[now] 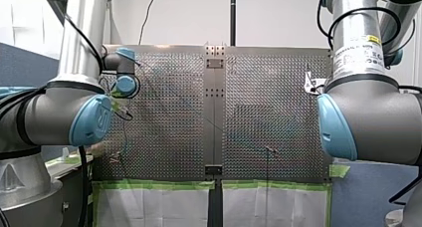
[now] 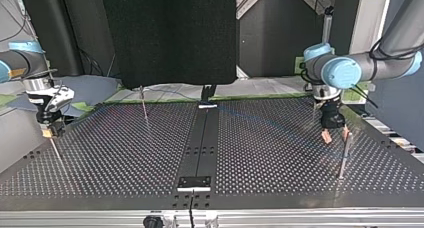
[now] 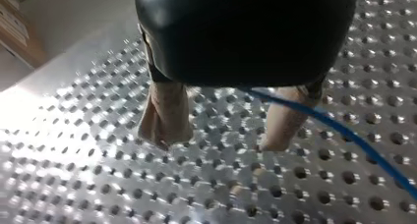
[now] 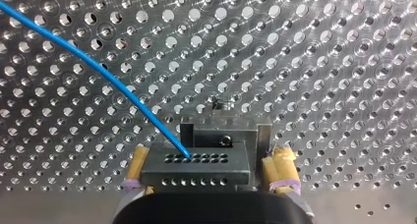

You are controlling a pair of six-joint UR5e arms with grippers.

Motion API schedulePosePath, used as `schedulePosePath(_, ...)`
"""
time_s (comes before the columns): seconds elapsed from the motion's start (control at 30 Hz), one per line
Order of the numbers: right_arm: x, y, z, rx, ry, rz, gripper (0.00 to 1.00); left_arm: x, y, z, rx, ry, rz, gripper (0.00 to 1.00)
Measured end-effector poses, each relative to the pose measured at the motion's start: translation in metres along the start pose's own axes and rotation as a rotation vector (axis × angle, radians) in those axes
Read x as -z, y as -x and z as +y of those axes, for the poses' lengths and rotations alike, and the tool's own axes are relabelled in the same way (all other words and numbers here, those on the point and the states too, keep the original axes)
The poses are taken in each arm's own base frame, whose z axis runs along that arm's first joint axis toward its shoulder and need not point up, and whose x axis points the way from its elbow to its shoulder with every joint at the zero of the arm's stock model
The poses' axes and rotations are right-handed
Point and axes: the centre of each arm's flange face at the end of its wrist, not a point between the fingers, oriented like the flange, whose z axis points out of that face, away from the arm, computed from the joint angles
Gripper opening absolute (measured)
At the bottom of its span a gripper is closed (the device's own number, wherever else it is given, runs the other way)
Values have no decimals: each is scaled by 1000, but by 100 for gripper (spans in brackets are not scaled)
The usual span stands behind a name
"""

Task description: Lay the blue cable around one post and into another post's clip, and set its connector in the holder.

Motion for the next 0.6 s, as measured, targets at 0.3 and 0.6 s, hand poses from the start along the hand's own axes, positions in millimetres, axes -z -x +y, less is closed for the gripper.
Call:
schedulePosePath(0.3,0,0,0,0,0,0,100,10,7,-3,-34,56,-13,100)
schedulePosePath(0.6,0,0,0,0,0,0,100,30,11,-14,-117,99,9,100)
